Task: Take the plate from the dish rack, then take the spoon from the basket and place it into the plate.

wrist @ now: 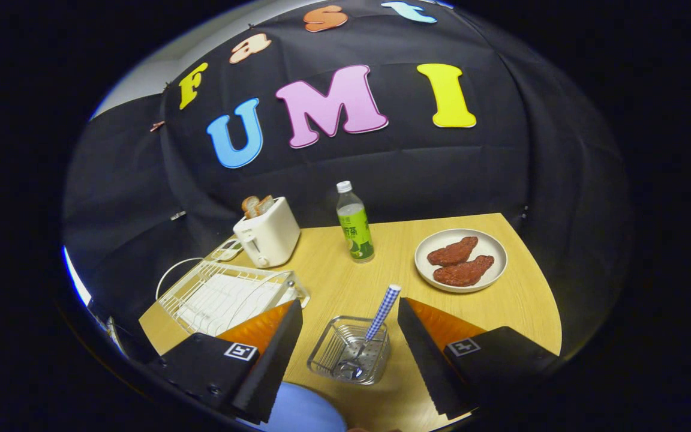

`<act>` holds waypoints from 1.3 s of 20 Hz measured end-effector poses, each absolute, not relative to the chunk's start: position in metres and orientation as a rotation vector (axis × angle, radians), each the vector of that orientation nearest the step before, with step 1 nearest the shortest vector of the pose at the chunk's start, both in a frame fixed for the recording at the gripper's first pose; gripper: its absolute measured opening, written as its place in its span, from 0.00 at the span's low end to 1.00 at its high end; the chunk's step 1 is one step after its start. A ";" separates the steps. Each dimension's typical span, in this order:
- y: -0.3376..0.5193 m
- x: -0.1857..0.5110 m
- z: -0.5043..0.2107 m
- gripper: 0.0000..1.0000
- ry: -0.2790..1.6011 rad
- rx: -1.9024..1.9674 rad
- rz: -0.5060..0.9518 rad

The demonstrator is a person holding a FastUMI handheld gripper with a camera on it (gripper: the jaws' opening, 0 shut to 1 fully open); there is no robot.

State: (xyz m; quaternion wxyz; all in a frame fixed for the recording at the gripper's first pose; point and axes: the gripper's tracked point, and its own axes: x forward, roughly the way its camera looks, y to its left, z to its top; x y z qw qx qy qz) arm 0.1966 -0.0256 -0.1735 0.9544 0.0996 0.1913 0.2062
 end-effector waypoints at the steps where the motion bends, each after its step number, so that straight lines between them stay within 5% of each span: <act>1: -0.028 0.208 -0.179 0.98 0.401 0.204 0.395; 9: -0.025 0.255 -0.223 0.94 0.539 0.233 0.325; 14: -0.010 0.258 -0.245 0.63 0.635 0.273 0.345; 18: -0.006 0.259 -0.249 0.27 0.657 0.264 0.335; 26: -0.002 0.248 -0.223 0.13 0.625 0.241 0.313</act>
